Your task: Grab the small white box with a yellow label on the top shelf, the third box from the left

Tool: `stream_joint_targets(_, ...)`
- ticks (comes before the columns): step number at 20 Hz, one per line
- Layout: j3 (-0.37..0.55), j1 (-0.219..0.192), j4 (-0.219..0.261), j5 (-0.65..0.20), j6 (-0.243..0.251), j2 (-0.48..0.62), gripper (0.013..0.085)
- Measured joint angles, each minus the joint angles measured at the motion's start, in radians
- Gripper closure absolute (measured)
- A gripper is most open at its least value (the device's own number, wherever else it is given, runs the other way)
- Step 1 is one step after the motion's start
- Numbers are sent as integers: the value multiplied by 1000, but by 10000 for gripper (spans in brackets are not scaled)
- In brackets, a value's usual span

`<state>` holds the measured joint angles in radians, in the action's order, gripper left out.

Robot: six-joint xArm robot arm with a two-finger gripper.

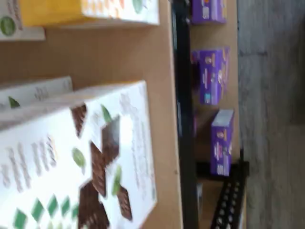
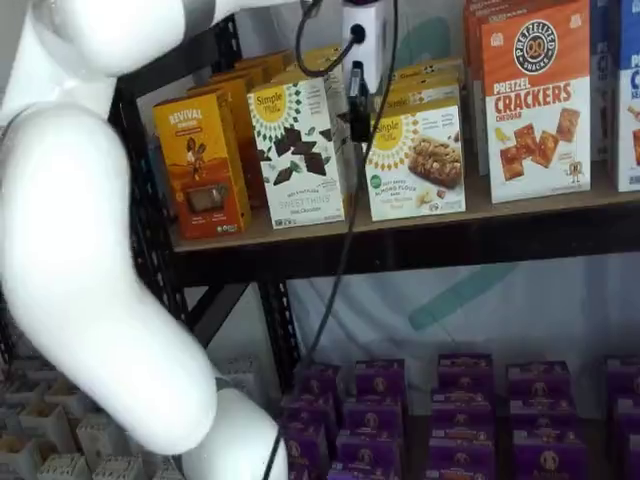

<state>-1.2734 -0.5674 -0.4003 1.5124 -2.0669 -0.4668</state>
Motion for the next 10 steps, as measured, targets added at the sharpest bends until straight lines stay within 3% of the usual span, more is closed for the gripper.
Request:
stream_joint_targets(3, -26, 10, 24, -25, -5, 44, 130)
stream_joint_targets(7, -76, 31, 98, -9, -1, 115, 130)
stream_joint_targets(10, -93, 36, 107, 12, 5, 141, 130)
